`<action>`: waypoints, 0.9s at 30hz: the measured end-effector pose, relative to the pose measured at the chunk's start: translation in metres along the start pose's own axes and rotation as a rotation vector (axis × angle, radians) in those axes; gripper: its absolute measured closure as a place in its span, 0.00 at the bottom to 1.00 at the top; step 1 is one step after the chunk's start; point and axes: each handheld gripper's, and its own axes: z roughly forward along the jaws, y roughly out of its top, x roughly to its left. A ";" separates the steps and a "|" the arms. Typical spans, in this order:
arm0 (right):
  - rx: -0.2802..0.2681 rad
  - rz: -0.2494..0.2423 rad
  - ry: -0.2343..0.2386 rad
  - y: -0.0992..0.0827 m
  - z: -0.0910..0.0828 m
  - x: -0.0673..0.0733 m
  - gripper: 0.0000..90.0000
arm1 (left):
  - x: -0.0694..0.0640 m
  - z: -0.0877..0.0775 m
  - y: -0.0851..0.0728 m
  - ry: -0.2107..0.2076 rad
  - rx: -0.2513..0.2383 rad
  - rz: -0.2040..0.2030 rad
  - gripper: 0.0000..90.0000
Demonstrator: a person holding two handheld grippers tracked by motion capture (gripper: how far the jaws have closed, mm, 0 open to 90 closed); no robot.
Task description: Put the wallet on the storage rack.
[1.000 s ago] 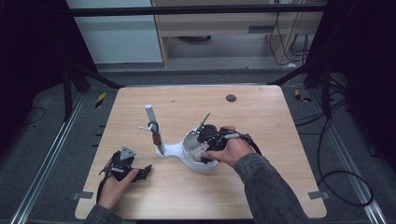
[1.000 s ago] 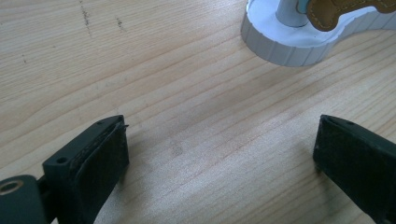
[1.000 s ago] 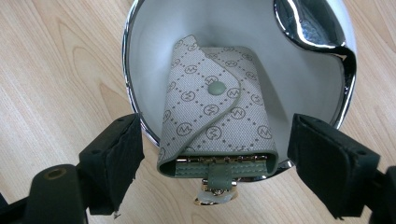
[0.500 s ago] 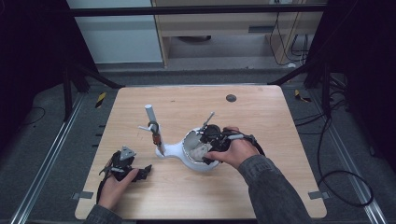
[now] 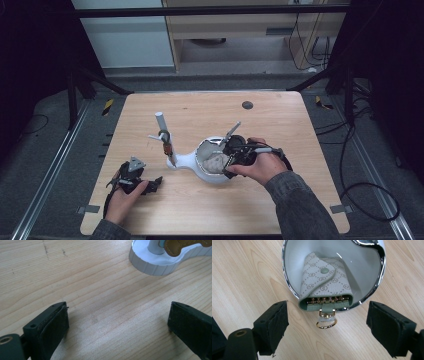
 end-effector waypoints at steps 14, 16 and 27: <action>-0.033 0.058 -0.014 -0.021 -0.010 -0.014 0.20 | 0.000 0.000 0.000 0.000 0.004 0.004 0.03; -0.036 0.069 -0.018 -0.024 -0.011 -0.017 0.20 | 0.000 0.000 0.000 0.000 0.004 0.005 0.03; -0.058 0.123 -0.048 -0.039 -0.014 -0.030 0.19 | 0.000 0.000 0.000 0.000 0.004 0.003 0.03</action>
